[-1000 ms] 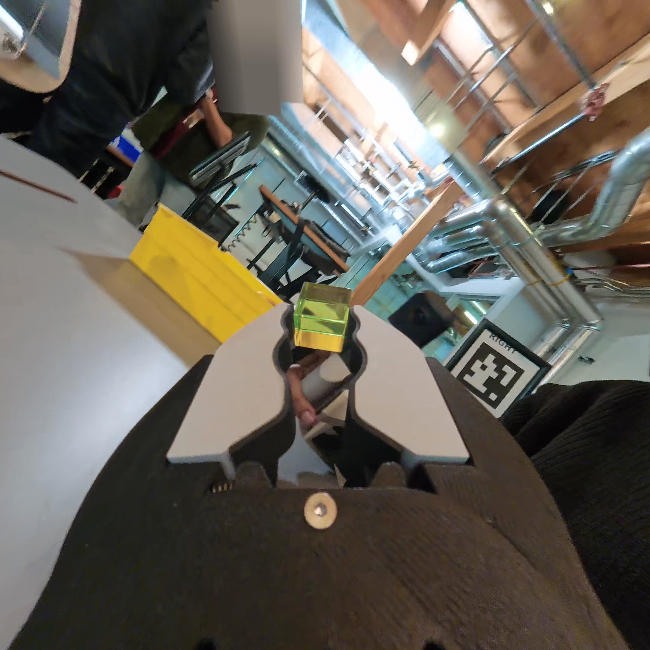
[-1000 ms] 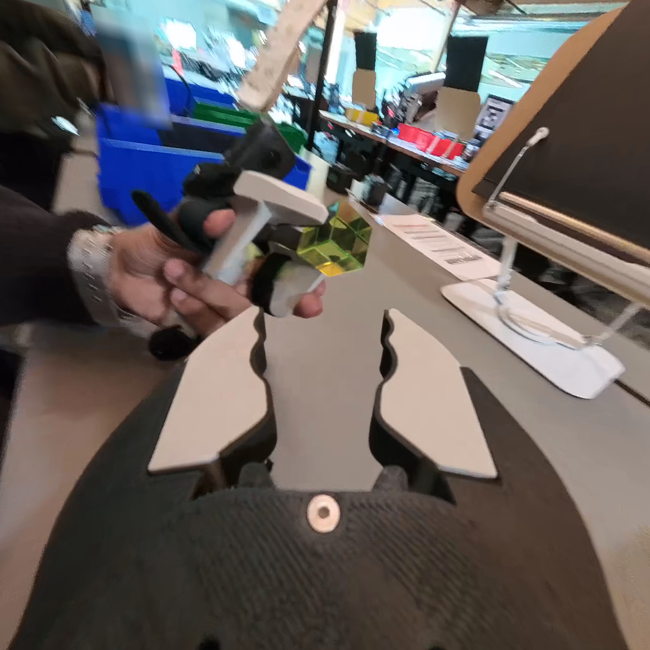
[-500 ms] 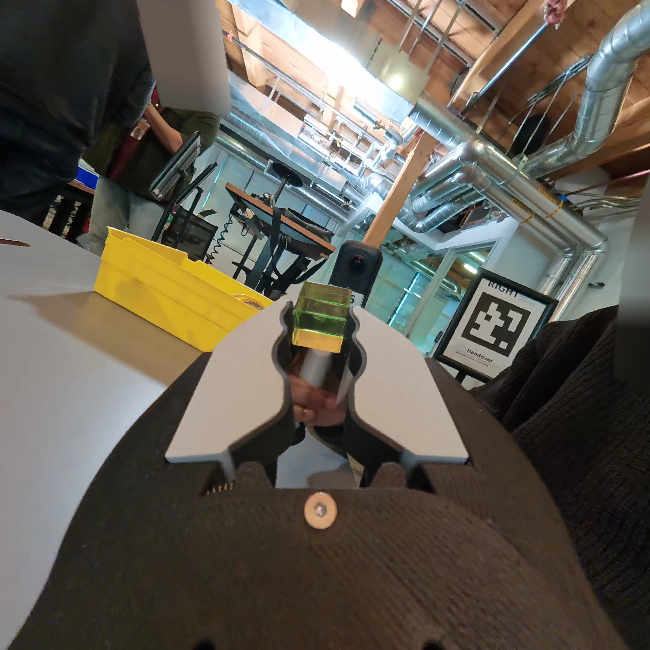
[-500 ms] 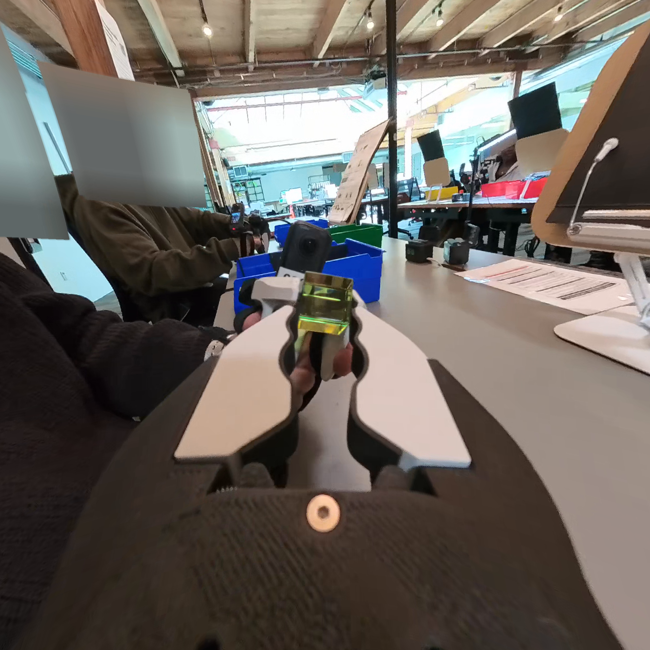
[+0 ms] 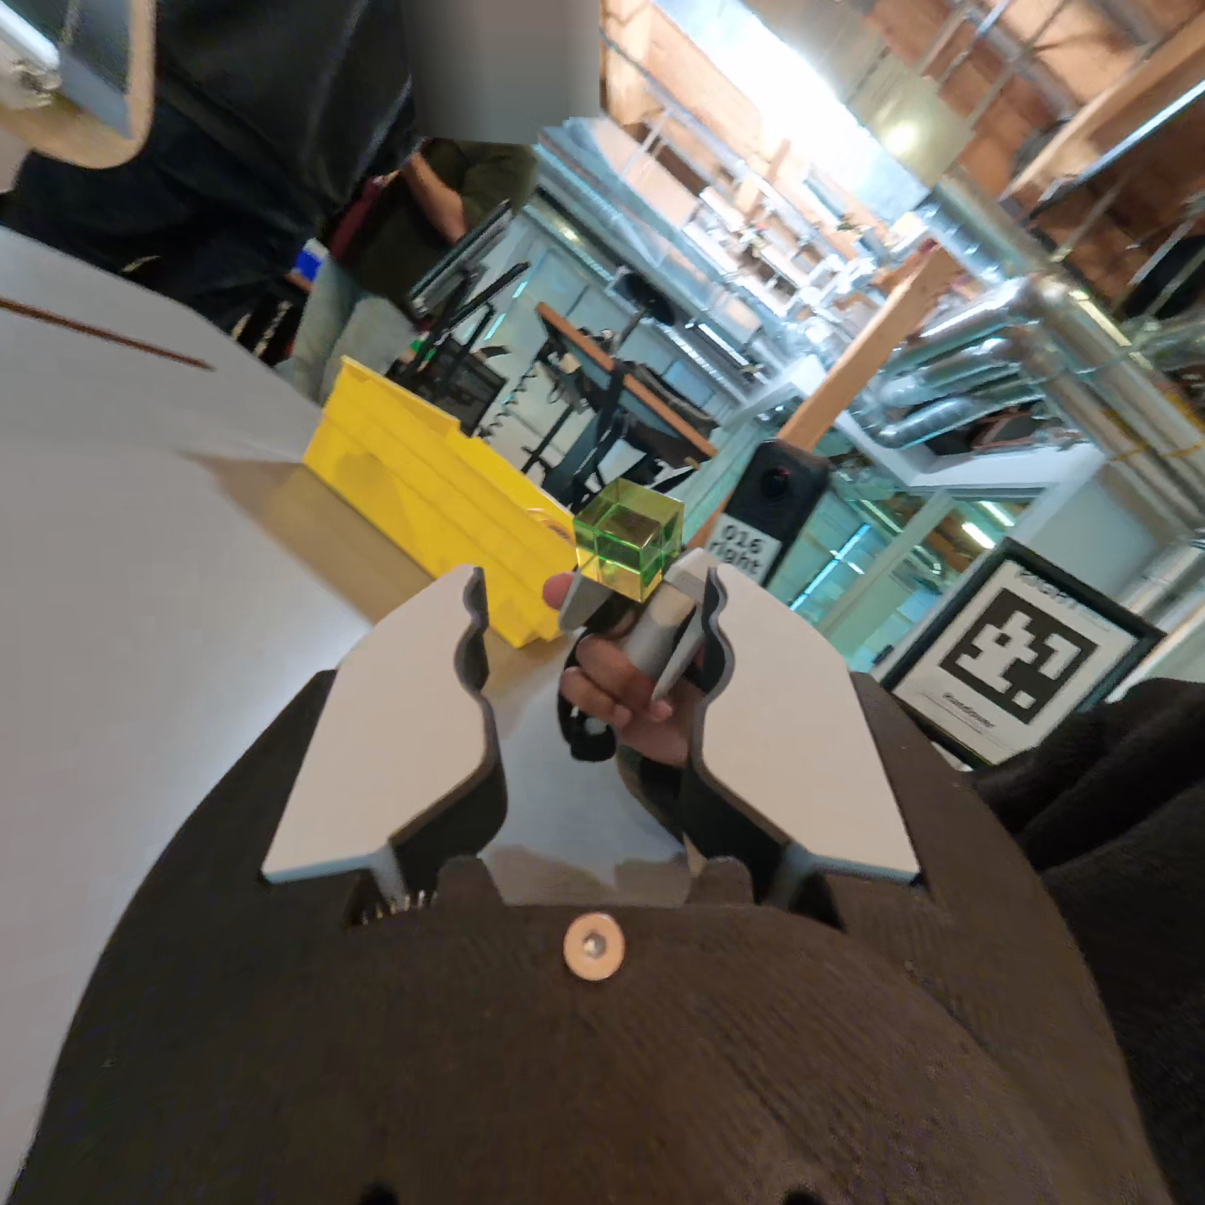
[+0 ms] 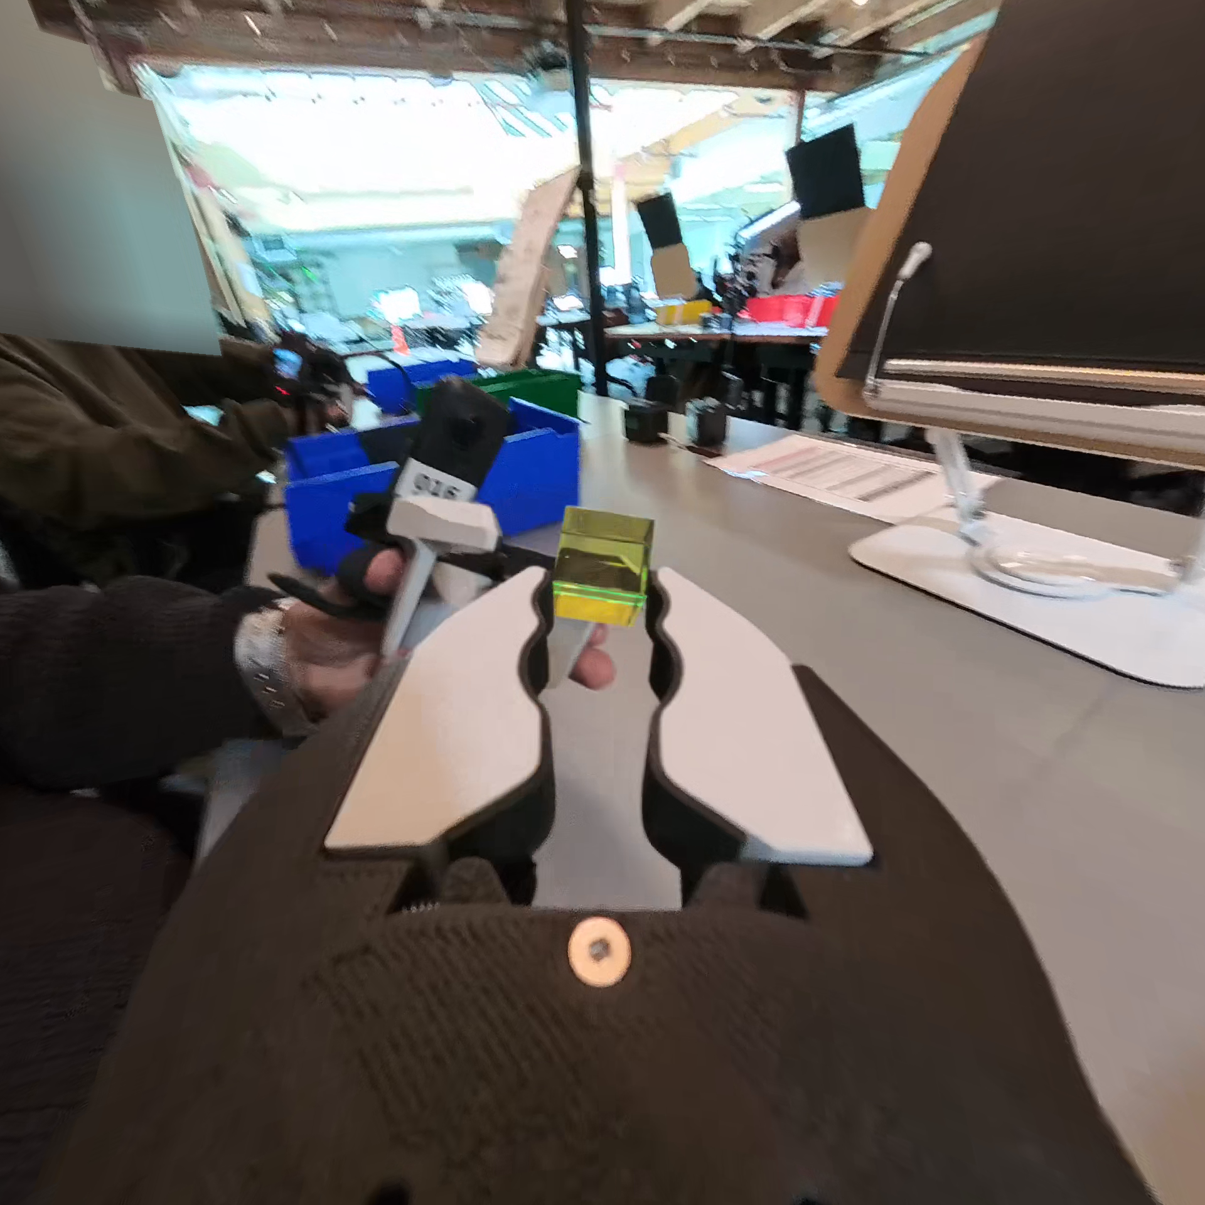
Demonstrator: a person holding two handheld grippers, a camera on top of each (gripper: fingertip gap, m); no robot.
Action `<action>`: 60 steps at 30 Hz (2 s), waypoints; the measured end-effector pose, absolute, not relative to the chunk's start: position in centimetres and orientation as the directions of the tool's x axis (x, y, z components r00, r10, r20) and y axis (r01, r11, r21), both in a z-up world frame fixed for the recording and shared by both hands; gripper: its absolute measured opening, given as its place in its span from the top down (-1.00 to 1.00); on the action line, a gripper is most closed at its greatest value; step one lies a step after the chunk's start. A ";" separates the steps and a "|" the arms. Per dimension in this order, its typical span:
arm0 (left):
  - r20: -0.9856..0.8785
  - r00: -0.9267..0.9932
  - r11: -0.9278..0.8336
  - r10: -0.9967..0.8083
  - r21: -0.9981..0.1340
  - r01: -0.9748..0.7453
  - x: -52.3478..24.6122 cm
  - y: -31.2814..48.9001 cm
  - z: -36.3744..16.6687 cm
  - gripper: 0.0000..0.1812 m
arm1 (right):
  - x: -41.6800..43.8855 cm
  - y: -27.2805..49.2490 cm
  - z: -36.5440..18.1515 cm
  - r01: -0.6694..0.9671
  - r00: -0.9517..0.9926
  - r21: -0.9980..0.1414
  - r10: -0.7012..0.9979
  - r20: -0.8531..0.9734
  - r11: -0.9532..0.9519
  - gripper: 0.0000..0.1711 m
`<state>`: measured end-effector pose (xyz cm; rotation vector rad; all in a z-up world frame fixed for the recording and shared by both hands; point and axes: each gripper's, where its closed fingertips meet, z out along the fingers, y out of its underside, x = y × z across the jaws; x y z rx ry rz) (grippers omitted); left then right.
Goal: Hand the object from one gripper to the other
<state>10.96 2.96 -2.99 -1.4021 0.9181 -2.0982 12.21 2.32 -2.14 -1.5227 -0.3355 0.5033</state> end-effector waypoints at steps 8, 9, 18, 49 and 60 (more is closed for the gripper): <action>0.642 -0.220 -0.639 -0.735 -0.764 -0.093 11.7 4.0 -5.8 0.40 | 13.0 3.5 -6.1 0.441 0.866 -0.886 0.327 0.378 -0.143 0.68; 0.647 -0.212 -0.640 -0.732 -0.760 -0.110 11.8 3.9 -6.1 0.46 | 12.7 3.6 -6.7 0.515 0.832 -0.844 0.327 0.449 -0.150 0.68; 0.662 -0.139 -0.628 -0.737 -0.746 -0.222 12.1 3.7 -8.4 0.52 | 11.5 3.8 -9.2 0.825 0.564 -0.531 0.328 0.758 -0.190 0.68; 0.613 -0.212 -0.585 -0.761 -0.790 -0.185 11.9 3.0 -7.0 0.58 | 11.8 4.3 -7.0 0.639 0.752 -0.765 0.266 0.603 -0.073 0.08; 0.769 -0.572 -0.841 -0.284 -0.487 -0.237 10.3 0.4 -2.5 0.59 | 9.3 2.5 -3.2 0.415 0.822 -0.896 0.359 0.443 0.157 0.23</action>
